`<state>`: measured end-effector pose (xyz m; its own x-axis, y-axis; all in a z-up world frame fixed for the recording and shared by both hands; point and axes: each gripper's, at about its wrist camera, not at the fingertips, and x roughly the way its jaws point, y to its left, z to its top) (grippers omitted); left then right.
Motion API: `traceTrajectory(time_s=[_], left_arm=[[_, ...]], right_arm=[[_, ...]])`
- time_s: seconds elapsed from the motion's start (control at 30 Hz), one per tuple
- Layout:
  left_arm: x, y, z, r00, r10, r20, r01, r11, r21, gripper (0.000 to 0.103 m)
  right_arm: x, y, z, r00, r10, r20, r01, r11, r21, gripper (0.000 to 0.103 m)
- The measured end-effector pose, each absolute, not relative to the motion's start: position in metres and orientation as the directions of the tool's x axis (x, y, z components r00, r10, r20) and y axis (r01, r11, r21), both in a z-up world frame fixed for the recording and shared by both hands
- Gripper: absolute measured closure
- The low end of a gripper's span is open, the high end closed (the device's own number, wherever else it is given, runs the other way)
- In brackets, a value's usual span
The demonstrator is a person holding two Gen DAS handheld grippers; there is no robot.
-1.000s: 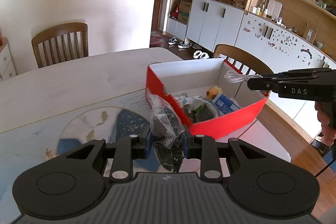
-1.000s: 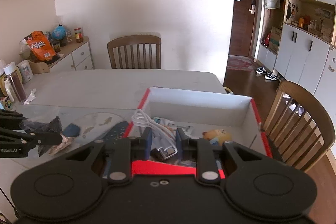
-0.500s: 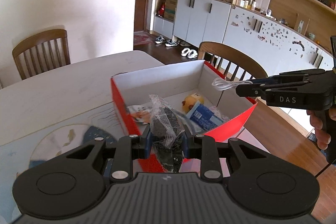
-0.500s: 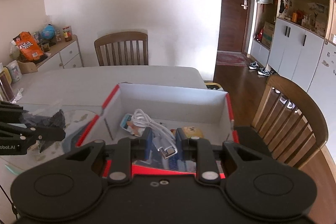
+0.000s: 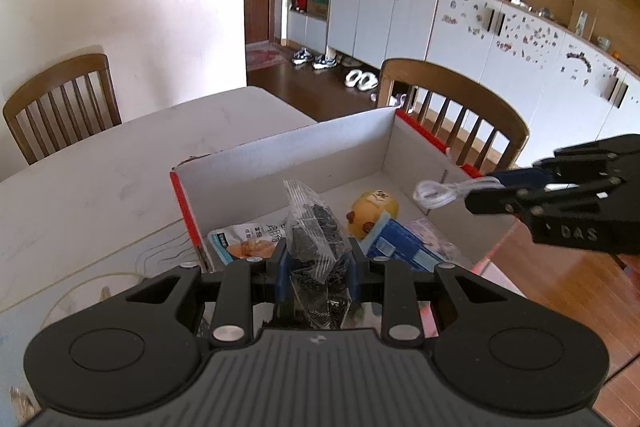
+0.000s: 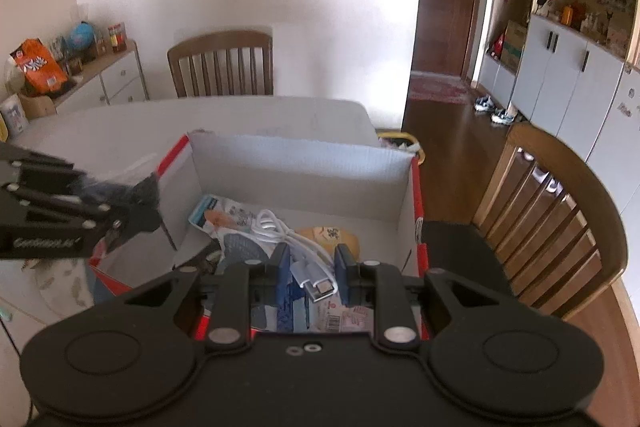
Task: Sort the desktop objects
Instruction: 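Carry the bagged item with the left tool while the right tool carries the cable to the red box, then lower both held items into the red box and open both tools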
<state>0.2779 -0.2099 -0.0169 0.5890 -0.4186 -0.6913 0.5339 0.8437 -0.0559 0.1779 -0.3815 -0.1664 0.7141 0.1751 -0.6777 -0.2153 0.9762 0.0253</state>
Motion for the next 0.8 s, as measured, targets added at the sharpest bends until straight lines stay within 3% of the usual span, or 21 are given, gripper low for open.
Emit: traceTrajectory(time_s=[0.53, 0.8], left_arm=[[0.365, -0.231, -0.054, 0.505, -0.325, -0.799, 0.494, 0.868, -0.041, 0.077], [0.379, -0.251, -0.078, 0.499, -0.236, -0.834, 0.519, 0.852, 0.07, 0.077]], right_arm=[[0.204, -0.387, -0.19, 0.663, 0.203, -0.721, -0.281, 0.96, 0.012, 0.08], [0.21, -0.383, -0.199, 0.633, 0.207, -0.745, -0.317, 0.948, -0.006, 0.08]])
